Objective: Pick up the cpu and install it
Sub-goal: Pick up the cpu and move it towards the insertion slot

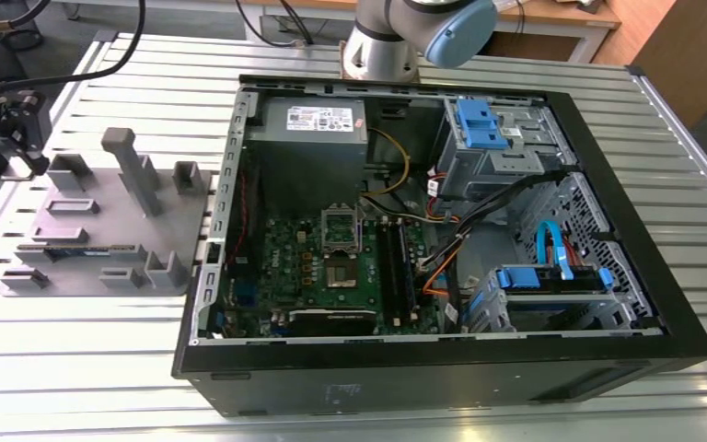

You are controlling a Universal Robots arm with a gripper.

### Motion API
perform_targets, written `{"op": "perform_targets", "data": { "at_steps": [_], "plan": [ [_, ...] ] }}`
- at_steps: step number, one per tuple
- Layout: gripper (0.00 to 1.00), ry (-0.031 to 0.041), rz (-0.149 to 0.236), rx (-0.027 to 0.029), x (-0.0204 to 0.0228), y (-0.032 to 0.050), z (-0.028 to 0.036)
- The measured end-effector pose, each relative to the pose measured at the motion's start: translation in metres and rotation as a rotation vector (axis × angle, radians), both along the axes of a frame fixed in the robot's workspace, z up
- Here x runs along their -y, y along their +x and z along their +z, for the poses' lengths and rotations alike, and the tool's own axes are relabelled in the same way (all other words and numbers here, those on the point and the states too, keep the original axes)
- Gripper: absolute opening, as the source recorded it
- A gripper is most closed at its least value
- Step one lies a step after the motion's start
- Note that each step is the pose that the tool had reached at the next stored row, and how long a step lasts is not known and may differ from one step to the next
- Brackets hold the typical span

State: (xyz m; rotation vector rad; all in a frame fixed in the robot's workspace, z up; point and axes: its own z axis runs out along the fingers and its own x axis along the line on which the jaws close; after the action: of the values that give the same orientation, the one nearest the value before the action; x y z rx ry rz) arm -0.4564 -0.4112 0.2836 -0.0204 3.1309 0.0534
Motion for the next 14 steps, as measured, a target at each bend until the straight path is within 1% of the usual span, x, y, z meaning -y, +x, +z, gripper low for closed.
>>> {"op": "perform_targets", "data": {
  "at_steps": [7, 14],
  "plan": [
    [0.47, -0.0001, 0.0, -0.0002, 0.0, 0.0, 0.0013],
    [0.47, -0.0001, 0.0, -0.0001, 0.0, 0.0, 0.0051]
  ]
}}
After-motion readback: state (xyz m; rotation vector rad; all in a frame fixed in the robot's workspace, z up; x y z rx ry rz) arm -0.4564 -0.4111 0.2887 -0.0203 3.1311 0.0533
